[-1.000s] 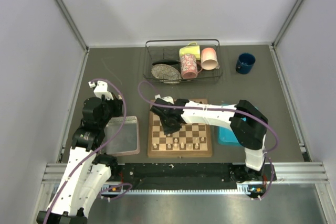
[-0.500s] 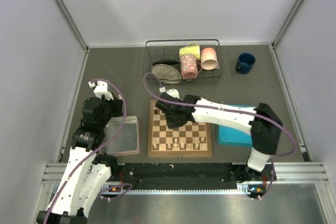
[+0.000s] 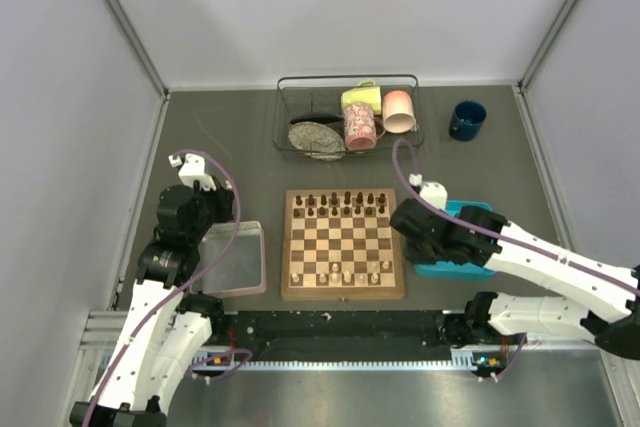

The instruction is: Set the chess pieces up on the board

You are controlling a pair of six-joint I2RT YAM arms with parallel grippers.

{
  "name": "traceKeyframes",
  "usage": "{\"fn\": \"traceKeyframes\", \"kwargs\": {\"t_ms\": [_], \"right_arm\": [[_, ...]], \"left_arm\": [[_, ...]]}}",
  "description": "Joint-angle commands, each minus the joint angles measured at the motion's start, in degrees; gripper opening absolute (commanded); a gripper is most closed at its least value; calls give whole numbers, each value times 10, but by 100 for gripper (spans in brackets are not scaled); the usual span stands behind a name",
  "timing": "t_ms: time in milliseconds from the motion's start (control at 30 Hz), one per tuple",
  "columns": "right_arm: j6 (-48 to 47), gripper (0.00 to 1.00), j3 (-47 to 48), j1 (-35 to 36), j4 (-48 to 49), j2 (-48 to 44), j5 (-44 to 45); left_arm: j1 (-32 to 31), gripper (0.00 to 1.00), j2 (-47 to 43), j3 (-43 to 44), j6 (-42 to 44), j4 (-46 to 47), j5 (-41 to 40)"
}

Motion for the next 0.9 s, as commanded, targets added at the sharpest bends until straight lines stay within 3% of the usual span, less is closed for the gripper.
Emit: {"fn": "traceKeyframes", "kwargs": {"t_ms": [0,333,867], "right_arm": [[84,0,-70,-4,-35,-36,-8],[84,0,-142,-3,57,3,-41],[91,0,-131,24,130,101,-40]], "left_arm": [[2,0,3,4,4,11,7],[2,0,4,3,4,11,6],[3,0,3,3,4,12,8]]}}
